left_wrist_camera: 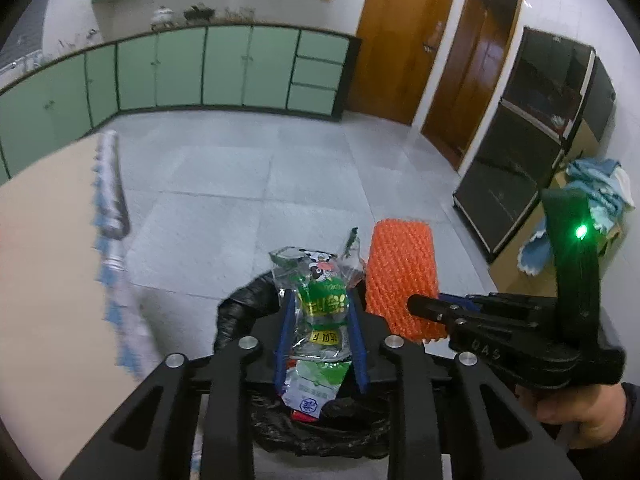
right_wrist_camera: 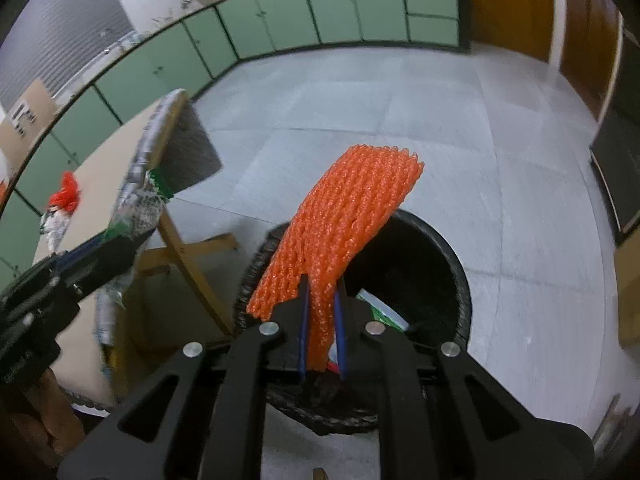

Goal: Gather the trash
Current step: 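Carry the net and packet over the black bin and open both grippers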

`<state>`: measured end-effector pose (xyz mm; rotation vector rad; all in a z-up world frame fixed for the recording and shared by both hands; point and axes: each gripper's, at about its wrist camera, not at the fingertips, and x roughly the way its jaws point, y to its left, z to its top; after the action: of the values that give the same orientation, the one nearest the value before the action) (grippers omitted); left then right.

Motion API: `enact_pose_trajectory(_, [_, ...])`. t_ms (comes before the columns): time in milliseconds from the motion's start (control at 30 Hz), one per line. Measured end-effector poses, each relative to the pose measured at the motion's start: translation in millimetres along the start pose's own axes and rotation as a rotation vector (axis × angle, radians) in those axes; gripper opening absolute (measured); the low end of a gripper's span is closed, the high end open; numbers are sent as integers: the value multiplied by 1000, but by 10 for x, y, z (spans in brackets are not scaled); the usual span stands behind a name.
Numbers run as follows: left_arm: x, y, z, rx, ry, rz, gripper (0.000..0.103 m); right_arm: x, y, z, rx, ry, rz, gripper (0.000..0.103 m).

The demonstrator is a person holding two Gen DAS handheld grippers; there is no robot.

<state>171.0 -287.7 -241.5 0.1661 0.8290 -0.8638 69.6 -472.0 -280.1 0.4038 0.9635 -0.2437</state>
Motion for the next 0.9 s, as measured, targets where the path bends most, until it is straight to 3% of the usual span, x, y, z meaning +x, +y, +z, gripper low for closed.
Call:
enact_pose_trajectory(167, [358, -100, -39, 25, 54, -4, 35, 84, -161, 42, 51, 20, -18, 16])
enact_pose_trajectory(267, [503, -154, -43, 43, 70, 0, 36, 109, -192, 32, 58, 29, -24, 31])
enact_pose_trajectory(333, [516, -157, -58, 44, 74, 7, 39, 112, -219, 35, 65, 24, -32, 48])
enact_pose_trajectory(500, [500, -153, -60, 41, 71, 20, 46, 118, -254, 52, 68, 23, -17, 48])
enact_pose_trajectory(700, [453, -148, -60, 43, 68, 30, 46, 32, -313, 63, 97, -9, -12, 48])
enact_pose_trajectory(900, [208, -2, -28, 15, 23, 66, 52, -59, -218, 87, 74, -41, 4, 48])
